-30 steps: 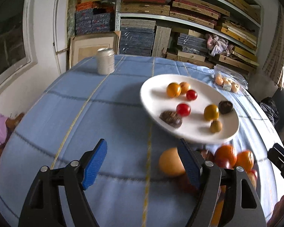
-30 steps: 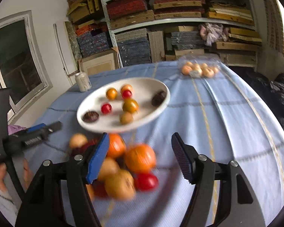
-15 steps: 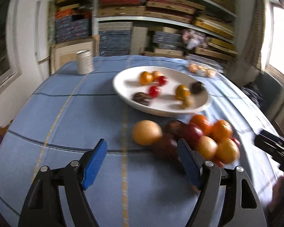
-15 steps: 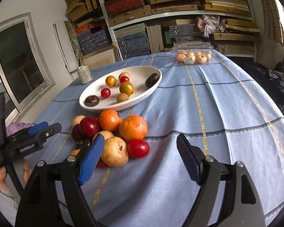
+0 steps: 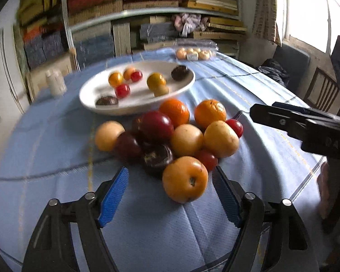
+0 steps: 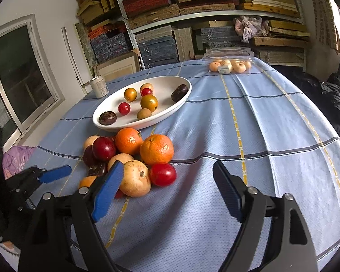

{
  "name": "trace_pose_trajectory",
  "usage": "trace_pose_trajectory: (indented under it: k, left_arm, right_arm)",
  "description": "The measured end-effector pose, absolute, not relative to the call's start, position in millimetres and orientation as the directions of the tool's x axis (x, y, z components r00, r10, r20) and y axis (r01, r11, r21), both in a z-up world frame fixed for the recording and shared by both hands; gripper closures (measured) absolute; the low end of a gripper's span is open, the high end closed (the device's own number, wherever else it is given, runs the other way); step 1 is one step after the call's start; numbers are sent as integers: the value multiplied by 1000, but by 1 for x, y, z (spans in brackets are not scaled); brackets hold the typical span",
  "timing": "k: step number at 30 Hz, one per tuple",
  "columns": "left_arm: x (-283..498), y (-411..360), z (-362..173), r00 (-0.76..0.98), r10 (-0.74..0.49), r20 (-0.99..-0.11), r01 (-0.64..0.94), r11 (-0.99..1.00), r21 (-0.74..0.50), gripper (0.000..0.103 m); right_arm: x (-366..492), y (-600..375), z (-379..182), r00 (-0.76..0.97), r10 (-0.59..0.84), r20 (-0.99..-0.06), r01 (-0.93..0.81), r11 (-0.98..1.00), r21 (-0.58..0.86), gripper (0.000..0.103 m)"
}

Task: Organize fruits
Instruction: 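Move the left tool back to the pile and grasp a yellow apple, then grasp a beige potato-like fruit with the right tool while the left tool lifts the apple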

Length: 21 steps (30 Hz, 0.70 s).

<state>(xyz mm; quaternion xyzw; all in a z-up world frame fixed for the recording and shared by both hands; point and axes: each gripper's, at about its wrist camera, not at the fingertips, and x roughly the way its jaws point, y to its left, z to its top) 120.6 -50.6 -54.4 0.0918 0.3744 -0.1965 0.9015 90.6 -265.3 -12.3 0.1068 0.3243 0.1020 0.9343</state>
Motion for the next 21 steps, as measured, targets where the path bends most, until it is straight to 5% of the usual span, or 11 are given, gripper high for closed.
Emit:
trace_pose_trajectory:
  k: [7, 19, 21]
  left_arm:
    - [122, -55, -63, 579, -339, -742, 473, 881, -34, 59]
    - [118, -36, -53, 625, -333, -706, 403, 912, -74, 59]
    - [114, -20, -49, 665, -302, -683, 347, 935, -76, 59]
  right_arm:
    - [93, -266, -12, 768, 263, -584, -120, 955, 272, 23]
    - [91, -250, -13, 758, 273, -592, -168, 959, 228, 24]
    - [89, -239, -12, 756, 275, -593, -199, 961, 193, 32]
